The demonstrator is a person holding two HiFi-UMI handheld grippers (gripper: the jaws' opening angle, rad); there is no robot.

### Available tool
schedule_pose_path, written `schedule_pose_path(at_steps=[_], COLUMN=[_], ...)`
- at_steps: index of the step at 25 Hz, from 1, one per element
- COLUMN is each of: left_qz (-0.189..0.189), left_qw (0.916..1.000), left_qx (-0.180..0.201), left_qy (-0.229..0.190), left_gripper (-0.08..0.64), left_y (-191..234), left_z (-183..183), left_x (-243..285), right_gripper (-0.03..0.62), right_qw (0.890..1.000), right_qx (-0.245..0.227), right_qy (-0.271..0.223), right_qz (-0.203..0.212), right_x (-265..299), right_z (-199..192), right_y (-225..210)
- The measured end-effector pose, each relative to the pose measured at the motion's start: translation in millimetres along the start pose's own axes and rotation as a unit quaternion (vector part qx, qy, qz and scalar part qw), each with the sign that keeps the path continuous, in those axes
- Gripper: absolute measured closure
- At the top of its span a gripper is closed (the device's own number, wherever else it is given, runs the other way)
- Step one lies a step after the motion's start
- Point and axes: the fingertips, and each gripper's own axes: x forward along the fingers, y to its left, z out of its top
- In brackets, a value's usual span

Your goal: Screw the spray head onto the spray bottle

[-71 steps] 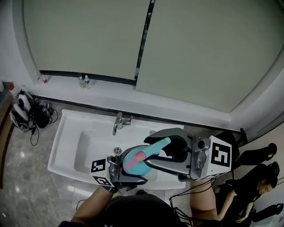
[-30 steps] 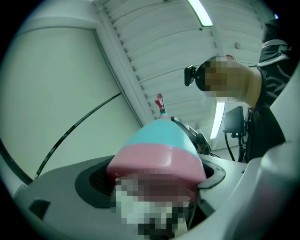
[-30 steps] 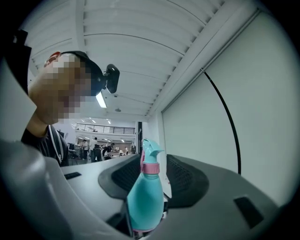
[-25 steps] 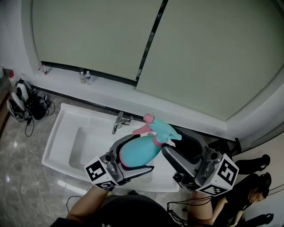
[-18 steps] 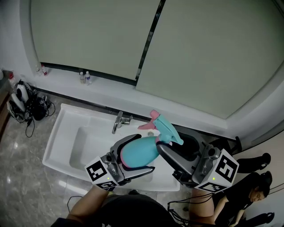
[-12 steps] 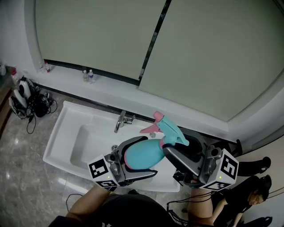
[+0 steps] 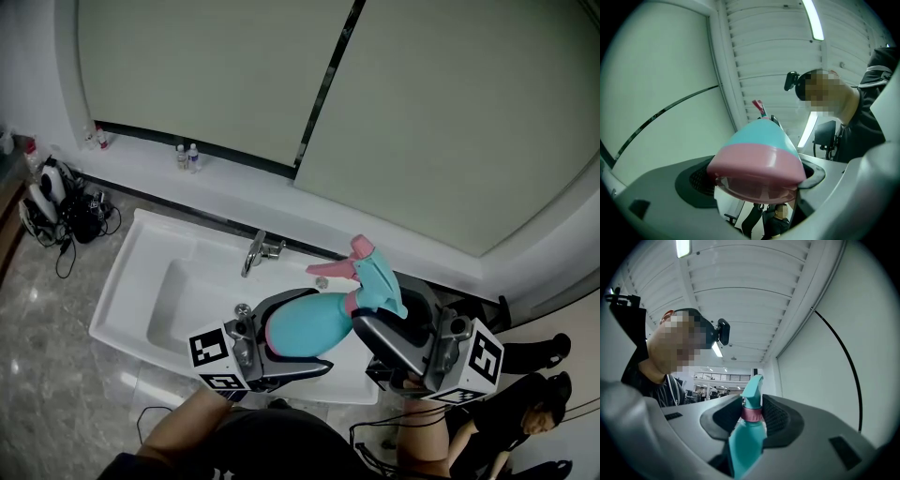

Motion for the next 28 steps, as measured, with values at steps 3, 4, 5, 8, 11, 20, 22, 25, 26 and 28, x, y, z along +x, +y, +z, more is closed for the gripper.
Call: schedule_pose_path(at_steps=[3, 4, 5, 8, 11, 20, 22, 25, 26, 28], left_qz=[0.012, 0.021, 0.033, 0.074, 0.103, 0.11, 0.09, 0.068, 0.064, 0.056], left_qw=[0.9998, 0.9993, 0.9984, 0.9939, 0.9905, 0.9911, 0.9941, 0.9965, 0.9969, 0.9976], left_qx=[0.015, 0.029, 0.044, 0.081, 0.091, 0.074, 0.06, 0.047, 0.044, 0.041], left_qy=[0.005, 0.008, 0.011, 0.011, 0.006, 0.006, -0.001, -0.01, -0.01, -0.009], left_gripper=[0.089, 0.089, 0.089, 0.09, 0.091, 0.089, 0.089, 0.089, 0.089, 0.089], left_y=[-1.8, -1.4, 0.0, 4.3, 7.3, 16.9, 12.3, 8.6, 8.6, 8.1], left_z=[-2.6, -4.3, -5.3, -3.2, -2.9, -8.9, -7.2, -2.6, -1.7, -1.0], left_x=[5.0, 6.3, 6.2, 0.2, -1.4, 5.8, 6.7, 5.2, 3.9, 2.1], right_gripper=[0.457, 0.457, 0.459, 0.459, 0.459, 0.456, 0.423, 0.359, 0.357, 0.357], right_qw=[1.0, 0.999, 0.999, 0.996, 0.988, 0.973, 0.977, 0.983, 0.986, 0.99], right_qx=[-0.008, -0.005, -0.001, 0.012, 0.003, -0.01, -0.026, -0.022, -0.018, -0.015], right_qy=[0.004, 0.008, 0.013, 0.017, 0.0, -0.003, 0.007, 0.01, 0.011, 0.016], right_qz=[-0.029, -0.039, -0.048, -0.091, -0.152, -0.231, -0.213, -0.179, -0.167, -0.139], right_x=[-3.7, -6.1, -8.0, -7.9, -8.2, -12.4, -9.8, -7.0, -6.3, -8.1], right_z=[-0.4, -1.3, -2.7, -7.6, -9.4, -13.1, -12.9, -11.9, -11.9, -11.8], right_y=[-1.7, -3.4, -5.5, -11.0, -15.7, -29.8, -23.1, -15.4, -12.3, -3.3])
